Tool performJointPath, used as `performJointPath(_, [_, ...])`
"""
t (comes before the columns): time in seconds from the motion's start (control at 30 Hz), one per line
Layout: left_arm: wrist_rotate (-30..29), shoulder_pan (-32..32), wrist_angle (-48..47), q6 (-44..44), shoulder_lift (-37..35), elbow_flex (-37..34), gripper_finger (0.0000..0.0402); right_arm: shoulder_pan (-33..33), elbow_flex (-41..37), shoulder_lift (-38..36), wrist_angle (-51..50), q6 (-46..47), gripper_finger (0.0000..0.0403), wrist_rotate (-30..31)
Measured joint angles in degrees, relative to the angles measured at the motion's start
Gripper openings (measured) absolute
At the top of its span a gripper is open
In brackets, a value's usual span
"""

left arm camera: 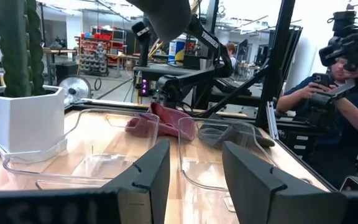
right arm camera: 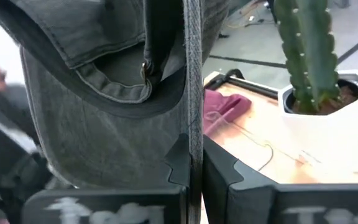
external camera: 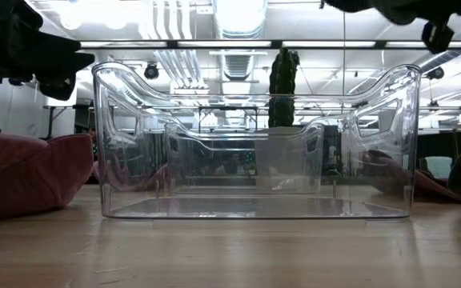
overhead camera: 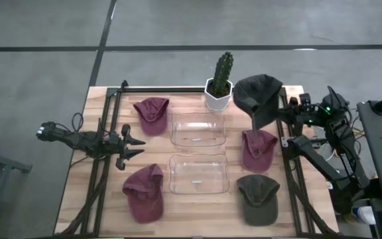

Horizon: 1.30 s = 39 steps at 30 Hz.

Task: Pick & Place hat
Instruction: Put the top black cap into the bottom transparent bin

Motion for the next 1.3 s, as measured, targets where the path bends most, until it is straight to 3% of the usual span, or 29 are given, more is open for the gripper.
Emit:
performJointPath(0.13, [0.0,0.0,0.0,-2.0,0.0,0.0,0.014,0.0,0.0,4.7,0.0,-5.9,0.0013,-2.5])
performJointPath(0.33, [0.0,0.0,0.0,-5.1,0.0,0.0,0.014,2.6,0.0,11.2,3.3,-7.3,0.0013,-2.6])
performJointPath(0.57, [0.0,0.0,0.1,-5.2,0.0,0.0,0.014,13.8,0.0,17.2,22.9,-3.3,0.0013,-1.6])
performJointPath(0.7, [0.0,0.0,0.1,-5.3,0.0,0.0,0.014,21.6,0.0,20.5,27.9,-2.8,0.0013,2.6])
performJointPath(1.03, [0.0,0.0,0.1,-5.3,0.0,0.0,0.014,41.6,6.8,33.4,25.8,-2.7,0.0013,11.9])
performJointPath(1.3, [0.0,0.0,0.1,-5.3,0.0,0.0,0.014,55.4,21.6,47.9,6.2,-4.9,0.0013,19.9])
